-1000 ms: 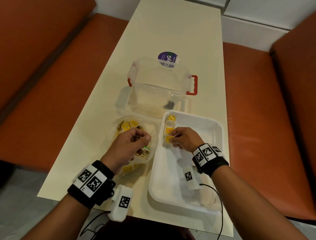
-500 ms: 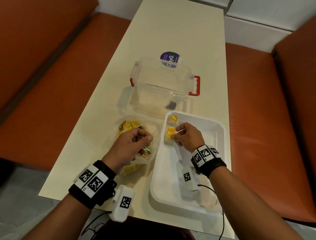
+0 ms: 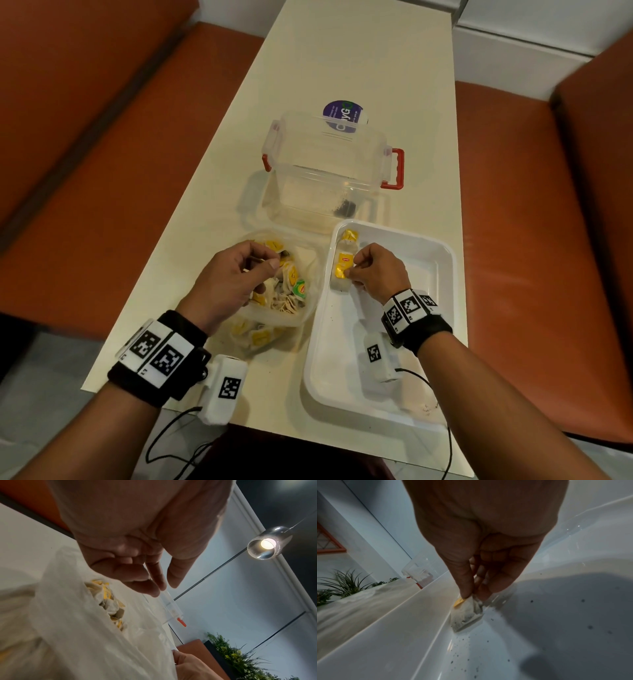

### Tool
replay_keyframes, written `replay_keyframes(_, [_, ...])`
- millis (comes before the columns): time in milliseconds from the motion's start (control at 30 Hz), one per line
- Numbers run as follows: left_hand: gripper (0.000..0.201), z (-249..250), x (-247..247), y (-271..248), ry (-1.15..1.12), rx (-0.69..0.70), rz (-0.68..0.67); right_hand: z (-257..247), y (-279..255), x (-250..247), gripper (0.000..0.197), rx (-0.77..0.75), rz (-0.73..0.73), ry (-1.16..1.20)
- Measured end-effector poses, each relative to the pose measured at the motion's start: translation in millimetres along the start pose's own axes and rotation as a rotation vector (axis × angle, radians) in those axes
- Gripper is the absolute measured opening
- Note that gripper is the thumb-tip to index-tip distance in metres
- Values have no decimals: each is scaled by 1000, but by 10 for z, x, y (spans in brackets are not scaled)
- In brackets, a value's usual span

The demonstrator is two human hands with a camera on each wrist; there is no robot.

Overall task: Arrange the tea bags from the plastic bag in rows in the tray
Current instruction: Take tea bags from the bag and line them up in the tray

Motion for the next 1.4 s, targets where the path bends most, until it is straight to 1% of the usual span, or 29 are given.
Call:
replay_keyframes(200, [4, 18, -121, 62, 110, 36, 17, 10, -27, -35, 22, -4, 27, 61])
replay_keyframes(267, [4, 25, -128, 76, 119, 48, 15, 48, -50, -71, 25, 13, 22, 54])
replay_keyframes(400, [5, 19, -99, 85, 123, 47, 0, 97, -85, -28, 26, 72, -75, -34])
replay_keyframes(600, [3, 17, -61, 150, 201, 63, -47, 6, -82, 35, 26, 47, -40, -111])
replay_keyframes(700, [4, 13, -70, 204, 319, 87, -77, -5, -82, 52, 27, 49, -46, -123])
replay_keyframes(833, [9, -19, -42, 277, 588, 105, -155, -1, -111, 23, 27, 48, -58, -130])
replay_keyframes(900, [14, -58, -12, 313, 694, 101, -201, -38, -161, -19, 26, -2, -30, -132])
replay_keyframes(967, [19, -89, 25, 336, 767, 95, -237, -110, -261, -74, 24, -64, -5, -57])
replay_keyframes(1033, [22, -100, 63, 352, 824, 87, -249, -215, -417, -87, 24, -121, -39, -15])
replay_keyframes(1133, [21, -71, 61, 398, 908, 101, -183, -378, -631, -11, 32, -190, -89, -139])
replay_keyframes(1200, [22, -41, -6, 457, 985, 106, -125, -467, -688, 54, 41, -212, -57, -235])
replay_keyframes(1233, [24, -35, -40, 487, 1017, 99, -119, -503, -691, 89, 45, -216, -38, -276])
replay_keyframes(1300, [27, -41, -83, 544, 1047, 89, -153, -571, -660, 166, 46, -223, -14, -348])
replay_keyframes(1400, [33, -33, -61, 580, 1105, 93, -242, -600, -585, 276, 32, -207, -42, -367])
Point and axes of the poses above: each hand's wrist, its own y-axis towards the middle knuckle, its own x-axis out of the palm, z = x × y, the point moved 5 cm from there along y, towards the middle knuckle, and after that the axes turned 11 degrees about x, right-handed, at the moved point
